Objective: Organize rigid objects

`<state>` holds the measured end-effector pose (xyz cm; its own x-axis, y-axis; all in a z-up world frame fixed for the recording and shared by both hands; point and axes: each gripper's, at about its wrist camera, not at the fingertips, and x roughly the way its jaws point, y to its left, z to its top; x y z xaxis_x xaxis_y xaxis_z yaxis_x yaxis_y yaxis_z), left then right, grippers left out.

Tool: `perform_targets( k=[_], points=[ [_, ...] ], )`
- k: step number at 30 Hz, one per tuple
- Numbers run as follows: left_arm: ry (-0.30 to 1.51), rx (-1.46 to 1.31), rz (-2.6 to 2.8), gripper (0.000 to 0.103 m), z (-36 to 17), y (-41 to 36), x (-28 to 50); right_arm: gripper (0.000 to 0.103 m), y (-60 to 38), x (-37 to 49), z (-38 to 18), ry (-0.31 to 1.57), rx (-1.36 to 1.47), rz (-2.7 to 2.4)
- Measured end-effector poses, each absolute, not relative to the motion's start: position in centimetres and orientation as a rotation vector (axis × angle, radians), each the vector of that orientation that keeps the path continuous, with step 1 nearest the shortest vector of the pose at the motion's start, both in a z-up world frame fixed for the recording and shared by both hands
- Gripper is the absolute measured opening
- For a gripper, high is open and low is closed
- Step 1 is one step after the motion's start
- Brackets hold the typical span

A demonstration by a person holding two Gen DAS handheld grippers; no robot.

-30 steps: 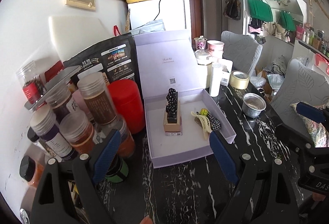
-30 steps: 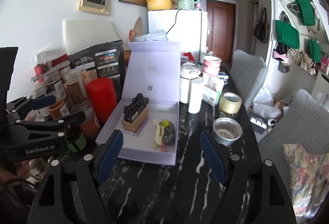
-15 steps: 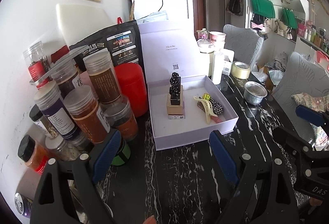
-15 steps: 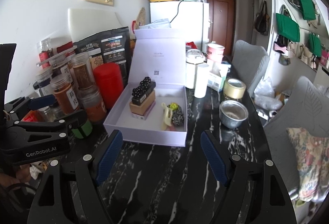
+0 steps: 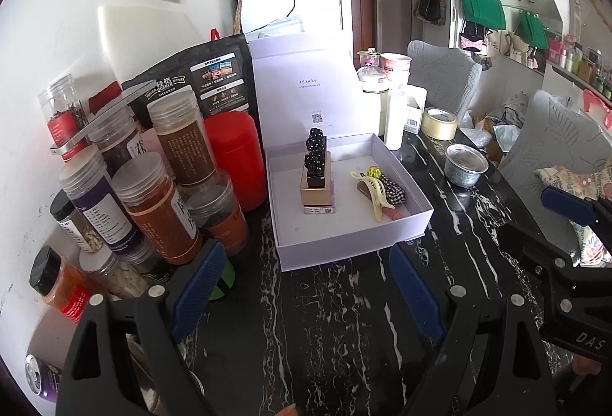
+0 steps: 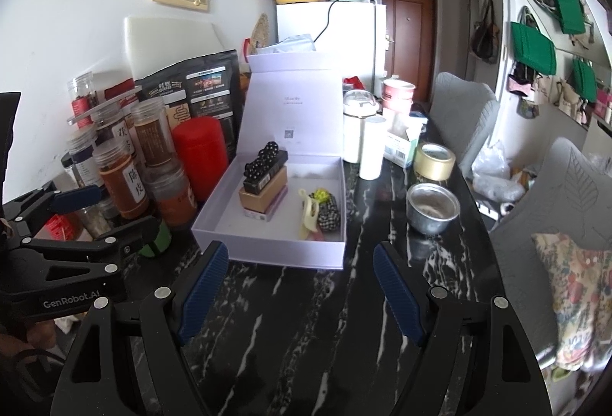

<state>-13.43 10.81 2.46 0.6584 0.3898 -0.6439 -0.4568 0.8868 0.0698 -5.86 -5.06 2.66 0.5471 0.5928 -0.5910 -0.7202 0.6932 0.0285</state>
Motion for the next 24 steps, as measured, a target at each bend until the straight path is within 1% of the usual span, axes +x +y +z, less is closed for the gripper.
perform_targets(
  k=[24],
  points=[
    [0.726, -0.098, 0.466, 0.089, 1.89, 10.67, -12.86, 0.079, -5.4, -5.35, 2.22, 0.62, -0.229, 0.771]
  ],
)
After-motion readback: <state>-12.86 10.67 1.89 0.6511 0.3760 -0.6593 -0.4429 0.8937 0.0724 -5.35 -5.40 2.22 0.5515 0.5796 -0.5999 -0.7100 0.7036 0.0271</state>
